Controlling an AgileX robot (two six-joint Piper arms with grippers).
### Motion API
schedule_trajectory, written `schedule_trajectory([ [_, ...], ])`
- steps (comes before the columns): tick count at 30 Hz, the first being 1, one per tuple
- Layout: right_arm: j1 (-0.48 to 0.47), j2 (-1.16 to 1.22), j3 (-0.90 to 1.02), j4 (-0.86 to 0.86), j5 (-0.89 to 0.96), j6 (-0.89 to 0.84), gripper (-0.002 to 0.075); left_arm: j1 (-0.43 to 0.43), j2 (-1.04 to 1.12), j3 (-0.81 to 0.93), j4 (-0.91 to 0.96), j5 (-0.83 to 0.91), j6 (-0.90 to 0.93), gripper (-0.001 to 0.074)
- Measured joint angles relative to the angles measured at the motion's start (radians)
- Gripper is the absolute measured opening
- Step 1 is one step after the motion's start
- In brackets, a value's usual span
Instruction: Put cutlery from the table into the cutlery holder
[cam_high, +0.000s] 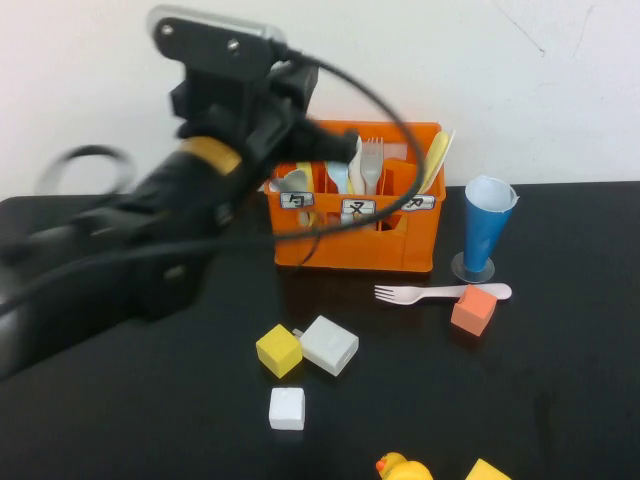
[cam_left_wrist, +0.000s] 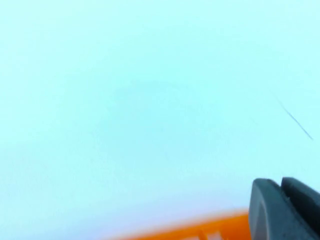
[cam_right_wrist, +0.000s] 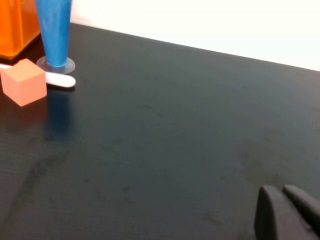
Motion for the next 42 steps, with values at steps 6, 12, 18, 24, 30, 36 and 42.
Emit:
schedule_trajectory([
  [6,0.000,0.000,0.000,0.000,0.000,0.000,-0.0003,0.000,-0.284,0.147,0.100,0.361,0.004,0.0001],
  [12,0.000,0.000,0.000,0.000,0.000,0.000,-0.0003,0.005,-0.512,0.253,0.114,0.527,0.004,0.0000],
  [18,0.000,0.000,0.000,0.000,0.000,0.000,-0.0003,0.075,-0.736,0.357,0.114,0.647,-0.017,0.0000],
  [24,0.000,0.000,0.000,0.000,0.000,0.000,-0.0003,0.163,-0.931,0.525,0.114,0.672,-0.102,0.0000],
  [30,0.000,0.000,0.000,0.000,0.000,0.000,-0.0003,0.237,-1.141,0.736,0.133,0.574,-0.119,0.0000],
  [36,0.000,0.000,0.000,0.000,0.000,0.000,-0.0003,0.388,-1.357,0.842,0.304,0.712,-0.381,0.0000],
  [42,0.000,0.000,0.000,0.000,0.000,0.000,-0.0003,0.552,-1.541,0.959,0.314,0.789,-0.405,0.0000],
])
